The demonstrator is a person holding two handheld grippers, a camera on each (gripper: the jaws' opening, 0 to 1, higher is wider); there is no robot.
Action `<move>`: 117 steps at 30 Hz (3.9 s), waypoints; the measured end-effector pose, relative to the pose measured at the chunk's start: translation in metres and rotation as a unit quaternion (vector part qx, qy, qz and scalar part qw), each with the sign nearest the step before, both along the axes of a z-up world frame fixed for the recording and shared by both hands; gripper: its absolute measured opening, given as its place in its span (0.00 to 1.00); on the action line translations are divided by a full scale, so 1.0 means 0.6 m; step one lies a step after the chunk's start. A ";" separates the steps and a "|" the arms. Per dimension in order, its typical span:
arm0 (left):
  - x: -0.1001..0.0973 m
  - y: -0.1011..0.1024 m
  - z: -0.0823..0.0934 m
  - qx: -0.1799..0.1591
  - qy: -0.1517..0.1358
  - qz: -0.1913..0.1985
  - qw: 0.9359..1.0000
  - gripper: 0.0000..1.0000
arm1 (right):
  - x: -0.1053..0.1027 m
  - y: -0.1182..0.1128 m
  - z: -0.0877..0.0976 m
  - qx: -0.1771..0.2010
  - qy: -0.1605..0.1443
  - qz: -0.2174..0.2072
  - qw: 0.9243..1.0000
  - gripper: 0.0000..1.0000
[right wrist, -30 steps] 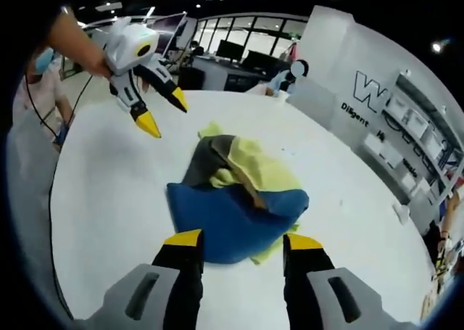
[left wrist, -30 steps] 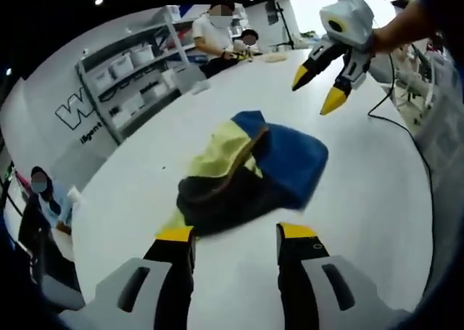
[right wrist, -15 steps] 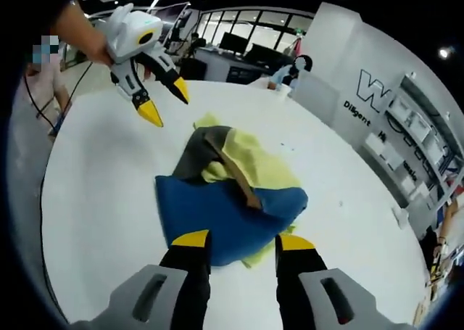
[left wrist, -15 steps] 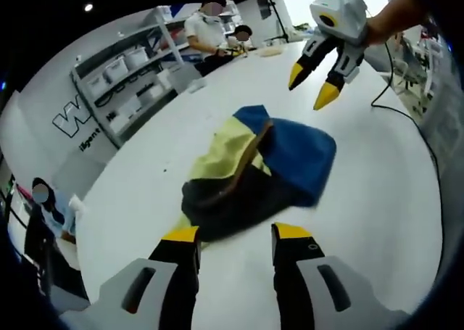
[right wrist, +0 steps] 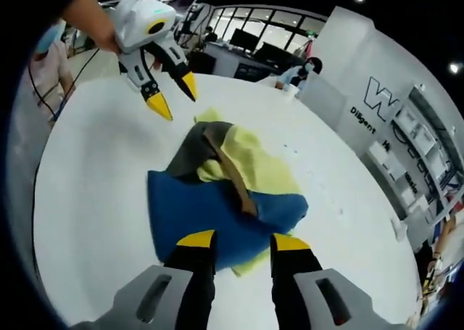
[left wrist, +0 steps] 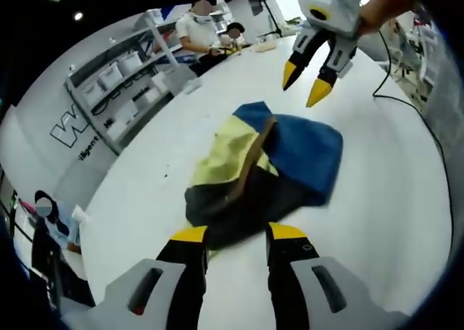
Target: Fold the garment on the visible template until the final outline fits inside the template.
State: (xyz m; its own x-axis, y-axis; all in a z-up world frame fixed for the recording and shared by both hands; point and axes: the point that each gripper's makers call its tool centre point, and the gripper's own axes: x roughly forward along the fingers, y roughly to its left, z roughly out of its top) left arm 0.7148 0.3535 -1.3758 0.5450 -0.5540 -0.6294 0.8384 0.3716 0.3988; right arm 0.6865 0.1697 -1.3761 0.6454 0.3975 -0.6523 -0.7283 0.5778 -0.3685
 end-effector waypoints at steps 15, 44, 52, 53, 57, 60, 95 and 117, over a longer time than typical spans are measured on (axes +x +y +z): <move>0.019 -0.008 -0.013 0.028 -0.016 -0.018 0.999 0.32 | 0.024 -0.002 -0.012 -0.016 -0.004 0.009 1.000 0.16; 0.054 -0.045 -0.033 0.046 -0.030 -0.060 0.997 0.30 | 0.073 0.010 -0.034 -0.048 -0.007 0.052 0.997 0.13; 0.068 -0.058 -0.037 0.047 -0.029 -0.072 0.996 0.28 | 0.082 0.012 -0.046 -0.060 -0.002 0.067 0.996 0.09; 0.069 -0.059 -0.038 0.048 -0.030 -0.074 0.996 0.28 | 0.080 0.013 -0.048 -0.061 0.001 0.071 0.996 0.09; 0.073 -0.058 -0.044 0.055 -0.031 -0.081 0.995 0.27 | 0.076 0.015 -0.053 -0.068 0.002 0.082 0.994 0.07; 0.075 -0.058 -0.047 0.056 -0.029 -0.082 0.995 0.26 | 0.082 0.014 -0.057 -0.073 0.000 0.083 0.994 0.06; 0.065 -0.056 -0.019 -0.006 0.042 -0.023 0.999 0.10 | 0.079 0.020 -0.020 -0.063 0.001 0.084 0.994 0.00; 0.024 -0.059 0.037 -0.020 0.041 -0.018 0.999 0.10 | 0.036 0.027 0.028 -0.039 0.023 0.052 0.998 0.00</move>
